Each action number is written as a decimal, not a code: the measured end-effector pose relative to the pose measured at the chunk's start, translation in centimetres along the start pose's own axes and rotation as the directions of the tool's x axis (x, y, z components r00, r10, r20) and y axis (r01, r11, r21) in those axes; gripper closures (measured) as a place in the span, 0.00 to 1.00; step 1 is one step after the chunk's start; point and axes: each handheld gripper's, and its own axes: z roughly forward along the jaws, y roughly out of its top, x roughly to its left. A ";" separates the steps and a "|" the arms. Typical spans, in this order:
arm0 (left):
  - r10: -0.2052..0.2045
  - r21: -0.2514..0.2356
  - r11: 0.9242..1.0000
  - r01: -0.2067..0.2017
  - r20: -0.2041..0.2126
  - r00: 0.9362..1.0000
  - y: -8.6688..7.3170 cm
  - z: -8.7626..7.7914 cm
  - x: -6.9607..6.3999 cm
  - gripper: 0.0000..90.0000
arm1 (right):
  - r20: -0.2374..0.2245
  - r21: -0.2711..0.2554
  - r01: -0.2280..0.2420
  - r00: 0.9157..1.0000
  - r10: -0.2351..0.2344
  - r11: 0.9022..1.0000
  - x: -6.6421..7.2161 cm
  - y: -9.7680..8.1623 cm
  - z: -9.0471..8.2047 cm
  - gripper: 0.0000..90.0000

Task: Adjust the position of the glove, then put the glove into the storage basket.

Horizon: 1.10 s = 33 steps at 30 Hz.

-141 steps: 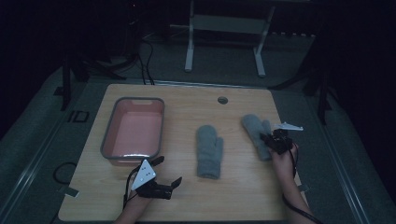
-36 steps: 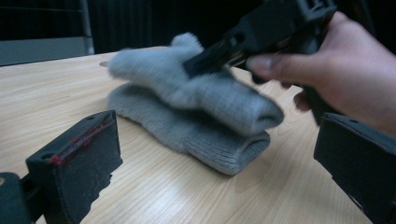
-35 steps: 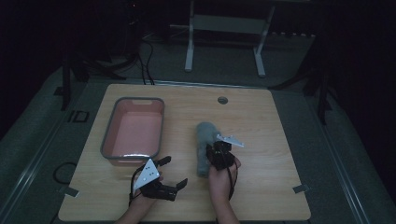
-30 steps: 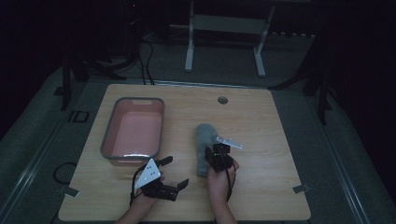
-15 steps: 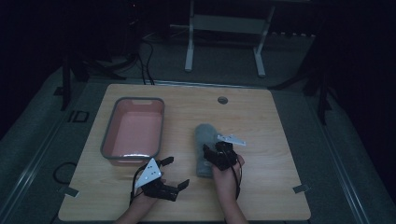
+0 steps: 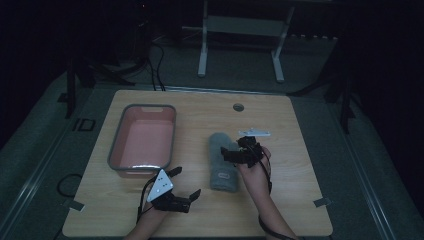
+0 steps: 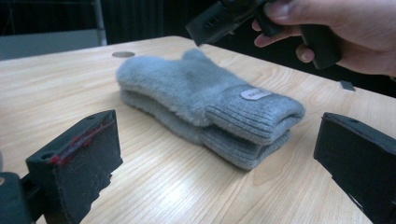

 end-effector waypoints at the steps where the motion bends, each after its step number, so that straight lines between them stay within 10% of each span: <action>1: 0.000 0.000 1.000 0.000 0.000 1.000 0.0 0.0 0.0 0.01 | -0.003 0.018 0.034 0.999 -0.034 0.999 0.0 -0.1 0.1 0.15; 9: -0.023 0.053 0.998 0.022 0.017 1.000 0.1 0.7 -0.3 0.01 | -0.035 0.059 0.186 0.982 -0.184 0.981 -1.5 -1.2 -0.3 0.13; 19: -0.079 0.135 0.988 0.075 0.022 0.997 1.7 1.0 -0.5 0.01 | -0.150 0.009 0.156 0.977 -0.153 0.988 -4.2 -2.7 -3.0 0.12; 24: -0.122 0.155 0.981 0.117 0.022 0.992 2.2 1.5 -0.8 0.01 | -0.094 -0.017 0.135 0.986 -0.136 0.991 -4.5 -3.9 -3.4 0.14; 33: -0.077 0.217 0.974 0.070 0.024 0.997 4.2 3.0 -1.0 0.01 | -0.082 -0.003 0.148 0.986 -0.147 0.989 -5.0 -4.8 -3.7 0.15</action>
